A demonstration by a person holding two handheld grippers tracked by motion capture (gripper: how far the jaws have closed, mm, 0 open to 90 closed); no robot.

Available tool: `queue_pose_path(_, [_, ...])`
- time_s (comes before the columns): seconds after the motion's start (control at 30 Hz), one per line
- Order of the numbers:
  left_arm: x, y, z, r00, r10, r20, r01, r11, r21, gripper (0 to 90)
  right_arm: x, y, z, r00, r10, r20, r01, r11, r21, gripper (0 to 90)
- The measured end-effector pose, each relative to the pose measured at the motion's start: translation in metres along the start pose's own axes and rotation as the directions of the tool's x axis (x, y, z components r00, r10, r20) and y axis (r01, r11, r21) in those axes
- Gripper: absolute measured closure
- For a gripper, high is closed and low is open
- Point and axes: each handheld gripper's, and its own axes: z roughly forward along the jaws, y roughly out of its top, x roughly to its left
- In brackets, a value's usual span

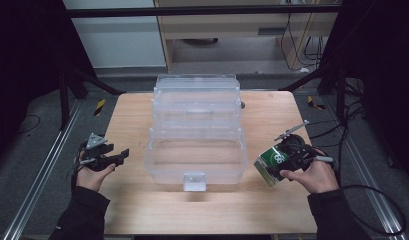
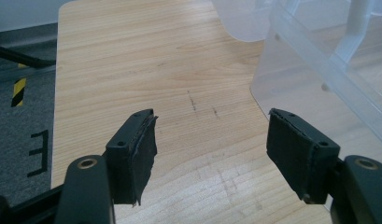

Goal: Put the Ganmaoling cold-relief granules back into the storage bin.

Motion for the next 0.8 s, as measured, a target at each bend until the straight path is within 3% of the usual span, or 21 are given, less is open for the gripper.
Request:
queue_pose_path(0.43, [0.0, 0.0, 0.001, 1.0, 0.003, 0.001, -0.003, 1.0, 0.007, 32.1, -0.004, 0.017, -0.017, 0.9991, -0.039, 0.014, 0.039, 0.998, -0.043, 18.2])
queue_pose_path(0.8, [-0.001, -0.001, 0.002, 1.0, 0.0, 0.006, -0.001, 0.9999, 0.011, 32.0, -0.003, 0.032, -0.025, 0.9955, -0.093, -0.017, 0.092, 0.994, -0.066, 18.3])
